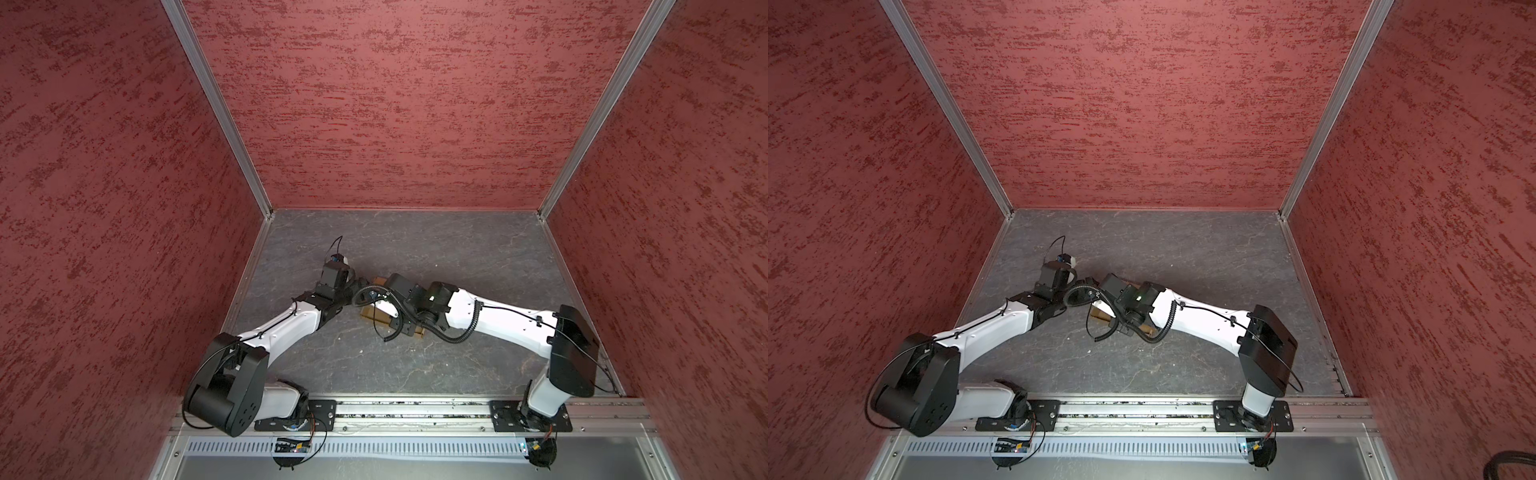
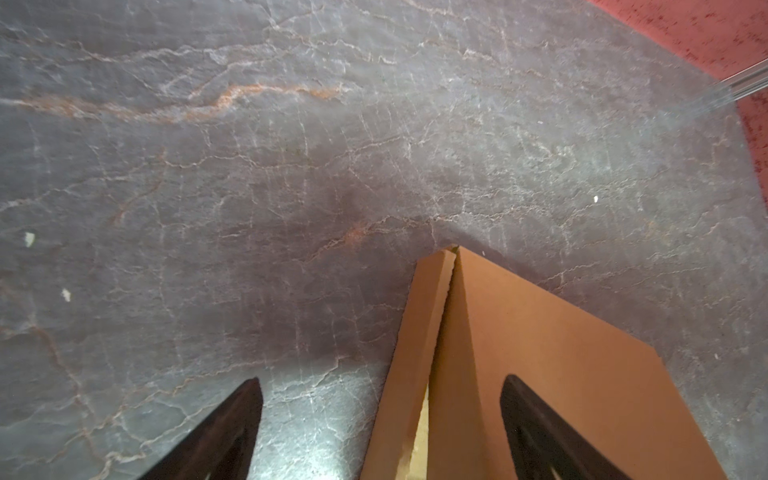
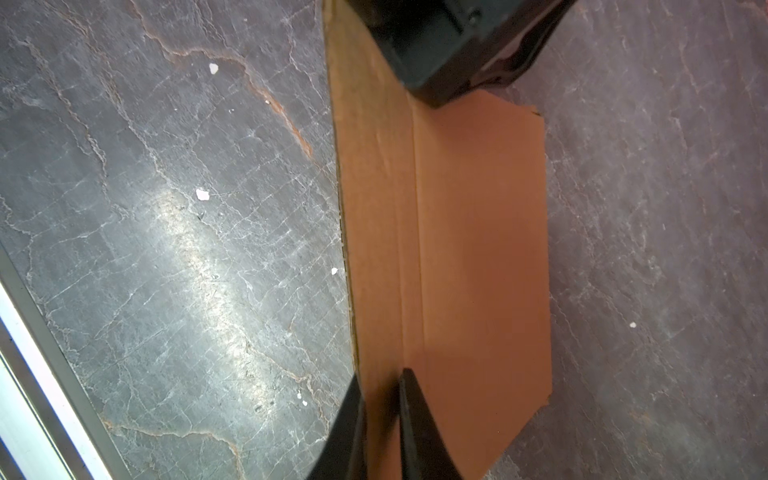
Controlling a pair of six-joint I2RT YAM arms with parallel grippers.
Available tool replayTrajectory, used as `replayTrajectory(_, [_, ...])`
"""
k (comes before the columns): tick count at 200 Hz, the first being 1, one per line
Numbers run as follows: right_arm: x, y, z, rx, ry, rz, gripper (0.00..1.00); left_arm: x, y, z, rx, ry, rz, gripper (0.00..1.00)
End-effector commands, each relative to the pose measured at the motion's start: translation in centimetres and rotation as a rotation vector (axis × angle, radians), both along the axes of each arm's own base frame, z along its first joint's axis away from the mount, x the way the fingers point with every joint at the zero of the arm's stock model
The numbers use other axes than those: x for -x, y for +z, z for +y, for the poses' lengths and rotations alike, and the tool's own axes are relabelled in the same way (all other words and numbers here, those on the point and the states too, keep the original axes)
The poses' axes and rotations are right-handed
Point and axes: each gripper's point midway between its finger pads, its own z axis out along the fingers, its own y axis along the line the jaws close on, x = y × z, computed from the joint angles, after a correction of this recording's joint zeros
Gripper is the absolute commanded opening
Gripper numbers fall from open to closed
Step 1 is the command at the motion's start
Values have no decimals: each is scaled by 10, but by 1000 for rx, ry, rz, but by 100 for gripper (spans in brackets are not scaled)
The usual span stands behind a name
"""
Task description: Fold the paper box
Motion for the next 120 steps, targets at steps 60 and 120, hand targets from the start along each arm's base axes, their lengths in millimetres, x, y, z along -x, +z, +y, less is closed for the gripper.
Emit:
replayTrajectory(60, [11, 14, -1, -71, -16, 12, 30, 19, -39, 0, -75, -5, 76, 89])
replayTrajectory(120, [18, 37, -14, -186, -85, 1, 42, 26, -51, -2, -90, 2, 102, 87])
